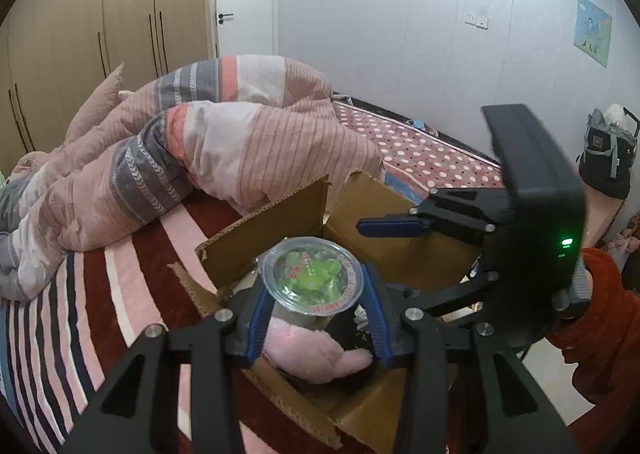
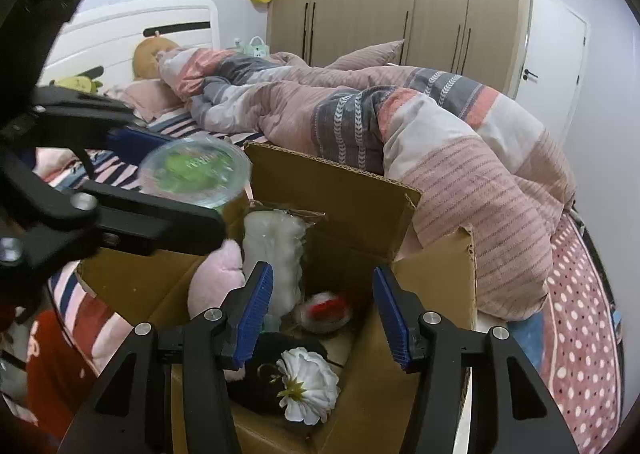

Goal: Organize soft objects
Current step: 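Place the Hello Kitty plush and clear container into the box, opening both tools, then grasp the tissue pack with the right tool while the left tool grasps the white lion plush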

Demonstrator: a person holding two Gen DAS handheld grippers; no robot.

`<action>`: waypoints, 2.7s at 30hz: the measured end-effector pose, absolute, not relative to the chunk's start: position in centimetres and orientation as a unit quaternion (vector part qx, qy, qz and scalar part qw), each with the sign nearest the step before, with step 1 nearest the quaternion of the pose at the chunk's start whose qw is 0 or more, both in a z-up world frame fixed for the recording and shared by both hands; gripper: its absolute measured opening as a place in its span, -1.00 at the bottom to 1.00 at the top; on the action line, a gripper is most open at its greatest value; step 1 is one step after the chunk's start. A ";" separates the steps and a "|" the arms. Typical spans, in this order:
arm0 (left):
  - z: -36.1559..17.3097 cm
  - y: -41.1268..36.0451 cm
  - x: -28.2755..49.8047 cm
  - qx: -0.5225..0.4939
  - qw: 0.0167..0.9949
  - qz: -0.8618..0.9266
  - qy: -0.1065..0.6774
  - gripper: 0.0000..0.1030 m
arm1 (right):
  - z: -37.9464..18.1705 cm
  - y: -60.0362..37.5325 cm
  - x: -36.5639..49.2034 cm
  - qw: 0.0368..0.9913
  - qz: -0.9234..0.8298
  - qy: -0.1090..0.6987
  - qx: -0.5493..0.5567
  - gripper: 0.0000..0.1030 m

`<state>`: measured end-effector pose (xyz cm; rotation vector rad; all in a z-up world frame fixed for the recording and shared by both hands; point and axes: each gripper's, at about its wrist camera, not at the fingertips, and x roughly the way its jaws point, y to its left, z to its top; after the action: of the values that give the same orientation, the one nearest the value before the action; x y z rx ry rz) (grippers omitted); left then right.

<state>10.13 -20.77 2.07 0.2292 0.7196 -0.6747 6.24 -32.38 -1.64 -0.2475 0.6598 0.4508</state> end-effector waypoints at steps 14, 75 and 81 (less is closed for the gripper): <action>5.2 -10.0 8.6 0.078 0.931 -0.237 0.266 0.90 | 3.0 -24.8 4.2 0.908 0.290 0.288 -0.093 0.01; -16.7 6.9 12.6 -0.068 0.872 -0.190 0.447 -0.22 | -14.0 -9.7 10.9 0.840 0.254 0.479 -0.031 -0.33; -15.7 6.7 11.9 -0.054 0.878 -0.180 0.441 -0.29 | -12.0 -9.7 10.5 0.846 0.271 0.457 -0.035 -0.33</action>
<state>11.92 6.74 -15.72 -0.1116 0.9189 -0.3750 10.46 -9.67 -12.04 -0.0742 0.9646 0.5726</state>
